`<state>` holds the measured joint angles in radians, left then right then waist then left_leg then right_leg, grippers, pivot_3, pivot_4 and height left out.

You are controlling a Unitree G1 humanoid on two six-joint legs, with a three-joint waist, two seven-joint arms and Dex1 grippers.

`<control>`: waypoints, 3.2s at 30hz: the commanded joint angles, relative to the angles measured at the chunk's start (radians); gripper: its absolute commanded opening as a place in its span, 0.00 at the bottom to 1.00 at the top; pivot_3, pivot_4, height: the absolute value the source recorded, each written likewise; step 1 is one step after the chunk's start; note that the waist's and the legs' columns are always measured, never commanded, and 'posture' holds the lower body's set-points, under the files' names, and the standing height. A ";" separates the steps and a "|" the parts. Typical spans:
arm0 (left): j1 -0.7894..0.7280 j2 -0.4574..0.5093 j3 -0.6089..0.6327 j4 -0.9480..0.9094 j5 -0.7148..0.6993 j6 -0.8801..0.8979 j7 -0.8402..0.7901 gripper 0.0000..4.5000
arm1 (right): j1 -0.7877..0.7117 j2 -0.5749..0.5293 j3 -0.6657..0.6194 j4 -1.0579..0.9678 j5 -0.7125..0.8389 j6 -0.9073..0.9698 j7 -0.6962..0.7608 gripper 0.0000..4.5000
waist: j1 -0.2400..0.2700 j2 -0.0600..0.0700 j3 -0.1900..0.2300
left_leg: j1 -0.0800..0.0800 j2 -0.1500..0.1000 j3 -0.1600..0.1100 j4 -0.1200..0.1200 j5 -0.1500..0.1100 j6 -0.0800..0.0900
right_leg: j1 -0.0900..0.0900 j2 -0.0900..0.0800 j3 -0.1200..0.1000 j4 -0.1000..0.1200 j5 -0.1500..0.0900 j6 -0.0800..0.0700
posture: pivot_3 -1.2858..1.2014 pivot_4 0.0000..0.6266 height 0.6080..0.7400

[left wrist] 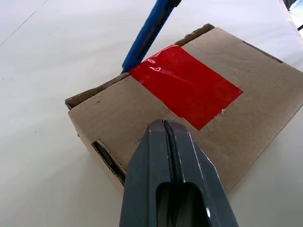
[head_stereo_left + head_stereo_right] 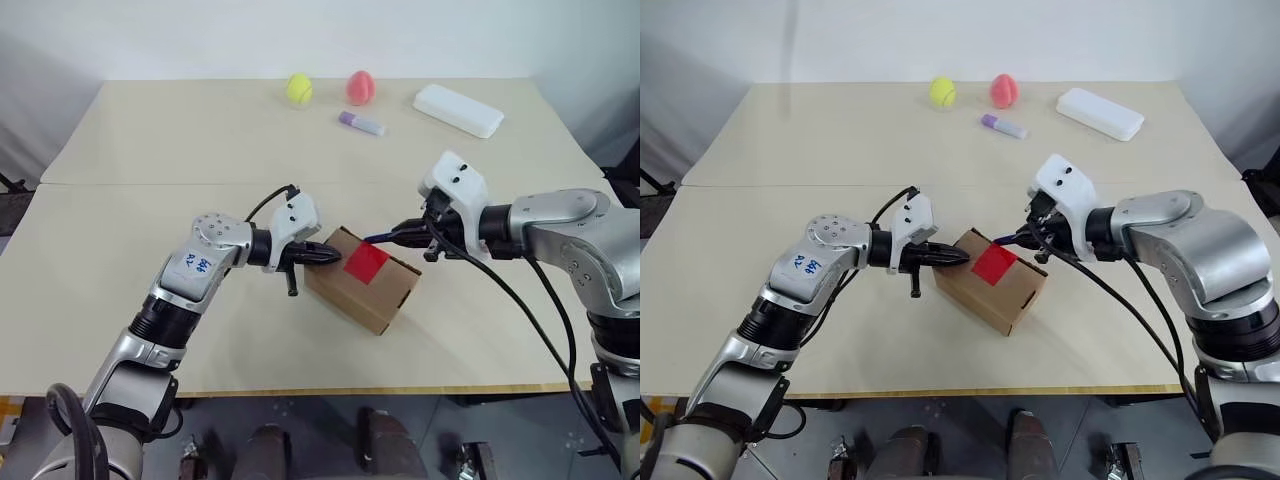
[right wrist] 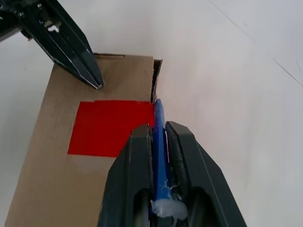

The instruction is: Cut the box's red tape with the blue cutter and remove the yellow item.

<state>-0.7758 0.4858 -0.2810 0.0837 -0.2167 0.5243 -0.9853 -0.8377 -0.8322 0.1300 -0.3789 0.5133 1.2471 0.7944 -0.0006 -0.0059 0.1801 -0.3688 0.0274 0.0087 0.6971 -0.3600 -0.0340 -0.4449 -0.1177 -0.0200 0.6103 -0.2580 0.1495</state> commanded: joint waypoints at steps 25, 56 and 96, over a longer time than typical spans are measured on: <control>0.005 -0.006 -0.004 -0.036 0.024 0.027 0.016 0.00 | -0.052 0.033 -0.005 0.030 0.035 -0.026 0.003 0.03 | 0.000 0.000 0.000 | 0.000 0.000 0.000 0.001 0.000 0.000 | 0.000 0.000 0.000 0.000 0.000 0.000 | 0.52 0.24 1.00; 0.031 -0.004 0.007 -0.068 0.024 0.041 0.034 0.00 | -0.005 0.011 -0.016 0.032 0.041 -0.050 -0.007 0.03 | 0.000 0.000 0.000 | 0.000 0.000 0.000 0.001 0.000 0.000 | 0.000 0.000 0.000 0.001 0.000 0.000 | 0.52 0.24 1.00; 0.017 -0.013 0.005 -0.041 0.028 0.032 0.031 0.00 | 0.040 -0.085 -0.105 -0.051 0.119 0.032 -0.012 0.03 | 0.002 0.000 0.000 | 0.000 0.000 0.000 0.001 0.000 0.001 | 0.000 0.000 0.000 0.000 0.000 0.000 | 0.52 0.24 1.00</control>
<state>-0.7586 0.4733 -0.2744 0.0438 -0.2004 0.5540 -0.9561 -0.7979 -0.8947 0.0686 -0.3987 0.6185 1.2750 0.7808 0.0015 -0.0059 0.1801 -0.3688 0.0273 0.0088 0.6980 -0.3604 -0.0333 -0.4446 -0.1177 -0.0196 0.6104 -0.2579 0.1494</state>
